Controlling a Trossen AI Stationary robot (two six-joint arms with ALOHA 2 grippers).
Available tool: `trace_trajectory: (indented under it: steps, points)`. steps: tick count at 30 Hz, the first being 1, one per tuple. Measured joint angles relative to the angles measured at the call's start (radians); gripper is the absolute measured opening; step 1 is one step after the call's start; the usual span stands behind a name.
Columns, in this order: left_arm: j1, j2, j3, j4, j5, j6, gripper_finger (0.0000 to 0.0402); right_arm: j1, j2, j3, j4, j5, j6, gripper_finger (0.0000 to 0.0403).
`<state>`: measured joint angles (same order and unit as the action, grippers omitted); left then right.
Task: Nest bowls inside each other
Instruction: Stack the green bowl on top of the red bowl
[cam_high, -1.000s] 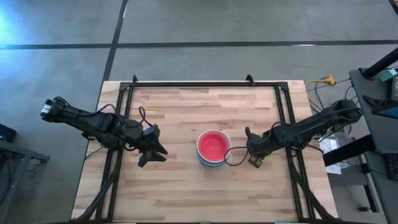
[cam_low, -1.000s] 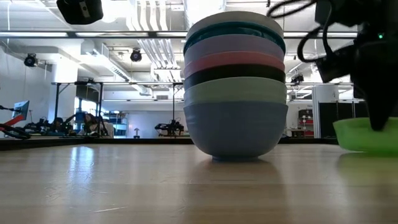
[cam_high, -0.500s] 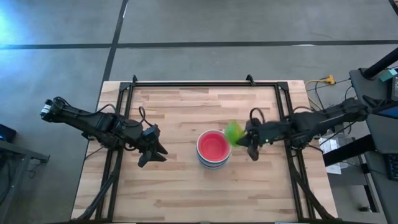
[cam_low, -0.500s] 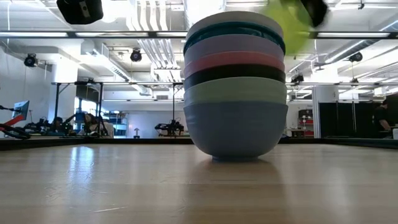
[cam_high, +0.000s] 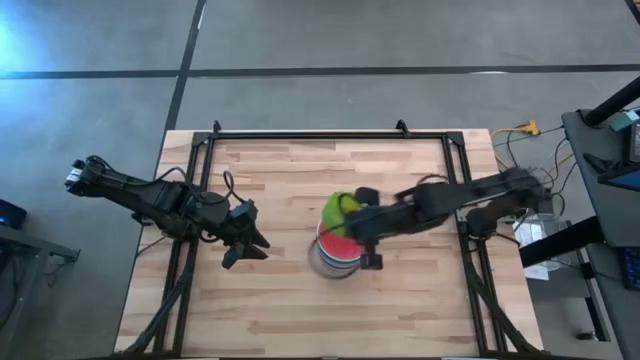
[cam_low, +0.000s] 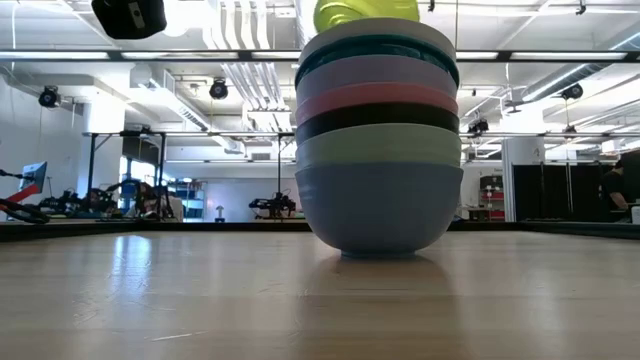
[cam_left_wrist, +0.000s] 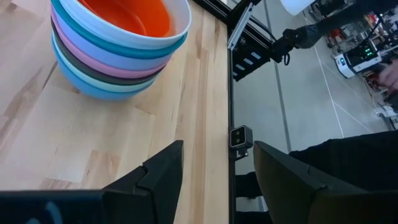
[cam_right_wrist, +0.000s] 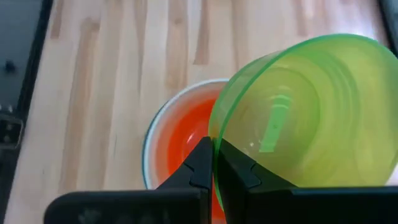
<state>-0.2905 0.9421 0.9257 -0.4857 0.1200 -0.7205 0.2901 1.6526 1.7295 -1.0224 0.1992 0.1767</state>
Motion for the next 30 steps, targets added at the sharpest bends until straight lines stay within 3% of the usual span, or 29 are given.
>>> trace_trajectory:
  steps: [6, 12, 23, 30]
  points:
    - [0.0, 0.0, 0.0, -0.002, -0.001, 0.011, 0.0178, 0.01, 0.246, 0.363, -0.267, -0.042, -0.039, 0.0008]
    - [0.0, 0.0, 0.0, -0.003, -0.002, 0.051, 0.0178, 0.024, 0.421, 0.611, -0.512, -0.042, -0.043, 0.0008]
    - [0.0, 0.0, -0.024, -0.003, 0.011, 0.073, 0.0178, 0.044, 0.502, 0.603, -0.549, -0.094, 0.032, 0.0008]
    - [0.0, -0.001, -0.062, -0.002, 0.079, 0.074, 0.0178, 0.032, 0.504, 0.603, -0.549, -0.095, 0.118, 0.0024]
